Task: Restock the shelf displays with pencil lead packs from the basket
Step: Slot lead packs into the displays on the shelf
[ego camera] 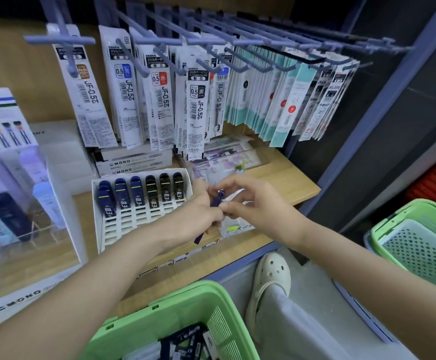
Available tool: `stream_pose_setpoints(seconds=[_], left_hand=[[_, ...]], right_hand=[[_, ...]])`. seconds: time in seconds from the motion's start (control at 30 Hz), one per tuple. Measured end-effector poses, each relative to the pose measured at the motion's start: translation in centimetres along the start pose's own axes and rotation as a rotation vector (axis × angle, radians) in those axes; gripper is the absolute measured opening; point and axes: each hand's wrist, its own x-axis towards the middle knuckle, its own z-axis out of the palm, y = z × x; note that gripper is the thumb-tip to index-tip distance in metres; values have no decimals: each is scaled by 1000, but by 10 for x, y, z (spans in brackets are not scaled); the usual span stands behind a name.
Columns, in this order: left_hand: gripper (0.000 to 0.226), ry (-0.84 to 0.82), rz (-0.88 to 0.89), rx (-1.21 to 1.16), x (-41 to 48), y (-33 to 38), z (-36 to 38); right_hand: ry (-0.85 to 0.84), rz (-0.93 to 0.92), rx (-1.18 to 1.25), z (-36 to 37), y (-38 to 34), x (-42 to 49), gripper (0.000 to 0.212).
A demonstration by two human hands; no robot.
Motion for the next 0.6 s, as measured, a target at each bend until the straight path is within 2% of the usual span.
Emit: stream_pose_setpoints(seconds=[0.17, 0.27, 0.33, 0.47, 0.6], left_hand=[[4, -2, 116, -91, -7, -1, 1], [6, 90, 126, -199, -11, -5, -3], [10, 159, 145, -187, -10, -7, -3], [13, 241, 234, 127, 2, -9, -1], [4, 285, 378, 464, 25, -6, -2]], right_hand=[[92, 83, 17, -10, 3, -6, 10], [190, 157, 184, -18, 5, -11, 7], [211, 198, 289, -22, 7, -14, 4], [203, 190, 284, -25, 14, -20, 5], [464, 221, 226, -39, 26, -15, 9]])
